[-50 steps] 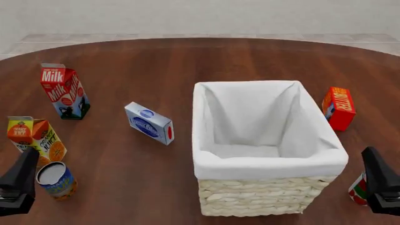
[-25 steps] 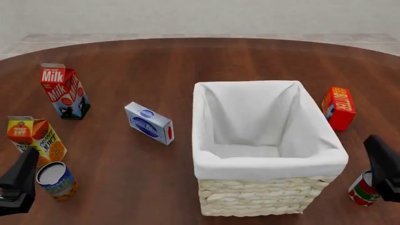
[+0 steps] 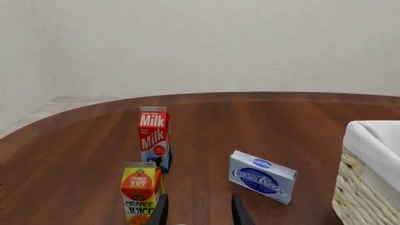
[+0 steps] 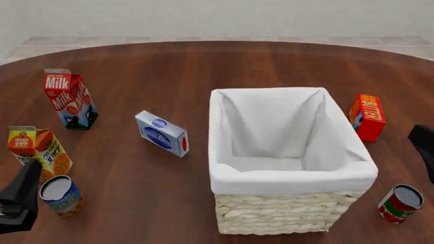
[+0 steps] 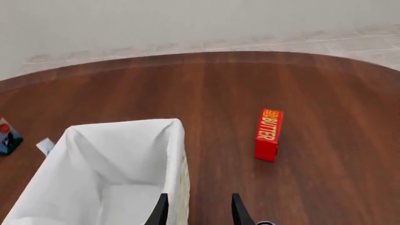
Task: Pick up the tomato sauce, and put it in the basket.
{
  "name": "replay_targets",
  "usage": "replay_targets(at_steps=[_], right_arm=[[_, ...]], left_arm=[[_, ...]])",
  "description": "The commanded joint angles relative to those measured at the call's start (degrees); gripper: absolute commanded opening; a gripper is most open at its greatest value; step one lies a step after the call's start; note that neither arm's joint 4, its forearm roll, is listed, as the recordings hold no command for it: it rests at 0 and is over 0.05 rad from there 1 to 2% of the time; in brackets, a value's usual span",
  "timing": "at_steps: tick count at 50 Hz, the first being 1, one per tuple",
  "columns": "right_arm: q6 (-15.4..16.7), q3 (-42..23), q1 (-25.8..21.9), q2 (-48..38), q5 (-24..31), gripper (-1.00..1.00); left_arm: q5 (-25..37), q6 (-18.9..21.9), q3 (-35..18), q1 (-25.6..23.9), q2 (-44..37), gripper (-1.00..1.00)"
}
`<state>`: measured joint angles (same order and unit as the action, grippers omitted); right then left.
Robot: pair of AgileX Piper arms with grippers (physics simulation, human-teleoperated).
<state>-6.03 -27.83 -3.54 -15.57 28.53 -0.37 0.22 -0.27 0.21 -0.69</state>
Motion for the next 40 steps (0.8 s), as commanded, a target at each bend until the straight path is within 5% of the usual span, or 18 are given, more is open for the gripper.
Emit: replay_targets(at_steps=[1, 16, 40], right_arm=[[0.35, -7.15, 0.04, -3.45, 8.22, 1.00], [0.93, -13.76, 0.69, -8.06, 16.69, 1.00], [-0.47, -9.87, 3.20, -11.02, 20.07, 1.00]], left_arm=[[-0.12, 0.08, 0.06, 0.00, 0.01, 1.00], [-0.82, 0.03, 0.19, 0.00, -0.65, 1.00], [-0.22, 0.05, 0.12, -0.01, -0.09, 1.00]])
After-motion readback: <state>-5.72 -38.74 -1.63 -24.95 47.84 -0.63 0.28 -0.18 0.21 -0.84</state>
